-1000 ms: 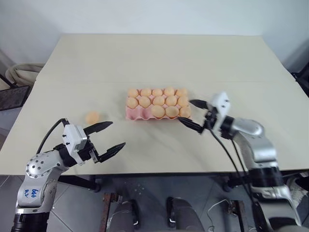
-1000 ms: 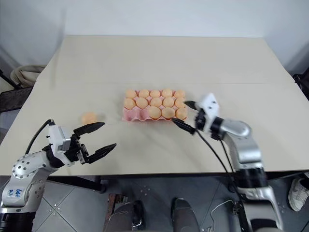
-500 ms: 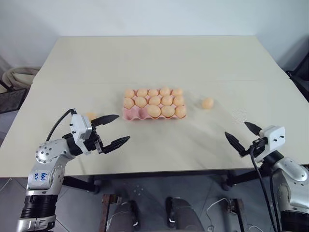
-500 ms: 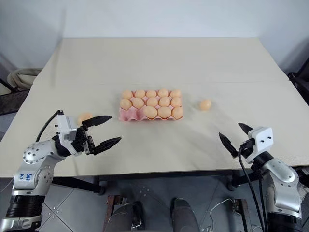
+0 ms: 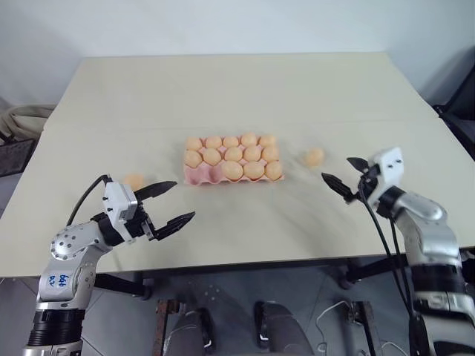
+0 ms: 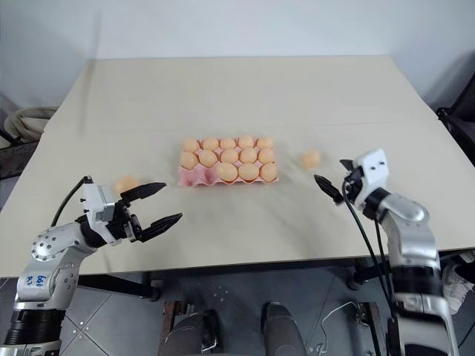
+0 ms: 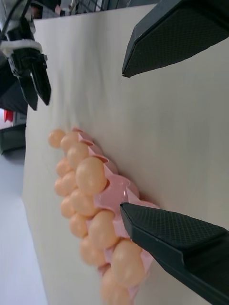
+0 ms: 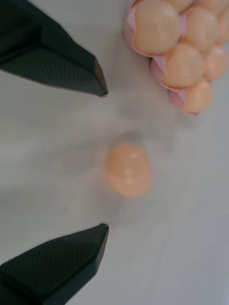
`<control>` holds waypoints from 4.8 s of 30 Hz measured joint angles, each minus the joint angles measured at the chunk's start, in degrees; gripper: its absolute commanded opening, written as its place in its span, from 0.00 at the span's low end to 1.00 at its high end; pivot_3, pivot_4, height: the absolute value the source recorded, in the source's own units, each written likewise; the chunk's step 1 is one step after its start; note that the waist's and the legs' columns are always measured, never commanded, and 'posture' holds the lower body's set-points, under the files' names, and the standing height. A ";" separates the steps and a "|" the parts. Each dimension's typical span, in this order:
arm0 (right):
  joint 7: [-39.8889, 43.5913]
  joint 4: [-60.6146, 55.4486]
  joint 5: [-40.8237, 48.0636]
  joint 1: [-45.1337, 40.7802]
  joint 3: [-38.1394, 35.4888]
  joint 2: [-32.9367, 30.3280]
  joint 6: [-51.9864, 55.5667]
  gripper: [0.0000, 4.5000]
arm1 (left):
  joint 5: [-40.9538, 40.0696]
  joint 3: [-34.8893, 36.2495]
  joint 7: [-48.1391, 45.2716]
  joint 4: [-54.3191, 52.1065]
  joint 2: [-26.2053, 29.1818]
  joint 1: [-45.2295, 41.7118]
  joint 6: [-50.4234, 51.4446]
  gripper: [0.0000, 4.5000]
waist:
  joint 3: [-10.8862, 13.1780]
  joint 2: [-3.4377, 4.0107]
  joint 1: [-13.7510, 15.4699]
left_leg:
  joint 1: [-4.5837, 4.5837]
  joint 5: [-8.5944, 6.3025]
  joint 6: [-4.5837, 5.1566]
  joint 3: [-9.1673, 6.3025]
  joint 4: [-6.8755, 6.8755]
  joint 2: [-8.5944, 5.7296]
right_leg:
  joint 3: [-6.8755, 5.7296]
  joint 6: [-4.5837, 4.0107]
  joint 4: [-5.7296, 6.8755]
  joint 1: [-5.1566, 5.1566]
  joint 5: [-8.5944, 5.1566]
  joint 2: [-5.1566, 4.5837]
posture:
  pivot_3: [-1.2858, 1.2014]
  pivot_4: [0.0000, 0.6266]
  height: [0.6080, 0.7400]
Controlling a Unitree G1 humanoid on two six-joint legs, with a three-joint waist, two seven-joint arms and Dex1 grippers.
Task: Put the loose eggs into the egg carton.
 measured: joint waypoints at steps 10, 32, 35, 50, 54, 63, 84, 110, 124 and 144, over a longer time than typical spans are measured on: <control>-0.87 28.38 -6.84 -17.58 4.61 4.88 -8.97 0.99 | -0.05 1.14 3.00 -4.83 -0.52 3.90 0.08 1.00 | 0.02 0.03 0.06 | -0.04 0.07 -0.13 0.06 0.00 -0.09 | 0.01 0.01 -0.01 -0.02 0.01 -0.04 | 0.52 0.24 1.00; 11.09 38.82 -10.26 -21.15 5.94 4.92 -21.32 0.67 | -0.08 1.16 4.15 -6.66 -0.75 4.94 0.24 1.00 | 0.03 0.05 -0.05 | -0.03 0.10 -0.19 0.07 0.00 -0.01 | 0.03 0.02 0.02 -0.03 0.01 0.03 | 0.52 0.24 1.00; 14.10 38.88 -11.51 -21.77 7.22 4.12 -21.22 0.84 | -0.09 1.16 4.15 -6.65 -0.75 4.87 0.24 1.00 | 0.03 0.06 -0.13 | -0.03 0.10 -0.20 0.07 0.00 0.00 | 0.03 0.02 0.02 -0.03 0.01 0.02 | 0.52 0.24 1.00; 16.03 46.99 -17.00 -29.51 10.59 8.23 -24.19 1.00 | -0.09 1.23 4.72 -6.66 -0.78 4.75 0.19 1.00 | 0.05 0.09 -1.09 | -0.03 0.14 -0.26 0.07 0.00 0.02 | 0.03 0.02 0.05 -0.05 0.01 0.02 | 0.52 0.24 1.00; 15.71 48.40 -17.49 -30.16 10.57 9.12 -24.97 1.00 | -0.09 1.25 4.73 -6.66 -0.78 4.76 0.15 1.00 | 0.05 0.09 -1.34 | -0.03 0.15 -0.27 0.07 0.00 0.01 | 0.03 0.02 0.06 -0.05 0.01 0.02 | 0.52 0.24 1.00; 14.93 49.08 -18.16 -30.27 10.38 9.43 -26.79 0.56 | -0.09 1.24 4.72 -6.65 -0.78 4.76 -0.13 1.00 | 0.05 0.09 -1.37 | -0.02 0.15 -0.29 0.07 0.00 0.01 | 0.03 0.02 0.07 -0.05 0.01 0.03 | 0.52 0.24 1.00; 21.16 18.89 -7.39 -27.11 8.31 13.92 -11.79 0.48 | -0.69 6.47 5.20 -4.05 -0.93 6.22 -0.34 1.00 | 0.09 0.15 -1.63 | 0.00 0.13 -0.29 0.03 0.00 0.26 | 0.04 -0.12 0.33 -0.16 -0.04 0.17 | 0.52 0.24 1.00; 12.83 5.86 -9.47 -24.91 20.34 25.16 0.00 0.99 | -0.34 6.98 9.68 -7.57 -2.20 8.76 -0.11 1.00 | 0.03 0.06 -1.22 | -0.08 0.08 -0.40 0.06 -0.09 0.32 | -0.11 -0.34 0.43 -0.32 -0.14 0.20 | 0.52 0.24 1.00; 21.81 -19.43 3.87 6.48 3.64 1.25 -5.44 0.99 | -0.42 6.85 7.35 -5.10 -0.81 7.41 0.90 1.00 | 0.02 0.02 0.22 | 0.01 -0.12 -0.34 0.02 -0.09 0.37 | -0.18 -0.32 -0.01 -0.09 -0.12 0.33 | 0.52 0.24 1.00; 23.88 -30.01 13.91 26.58 -4.69 -4.40 -7.41 0.99 | -0.58 23.03 17.78 -3.36 -6.73 18.85 -1.22 1.00 | 0.02 0.01 0.17 | 0.06 -0.18 -0.23 -0.04 -0.03 0.29 | -0.14 -0.51 -0.16 0.02 -0.21 0.17 | 0.52 0.24 1.00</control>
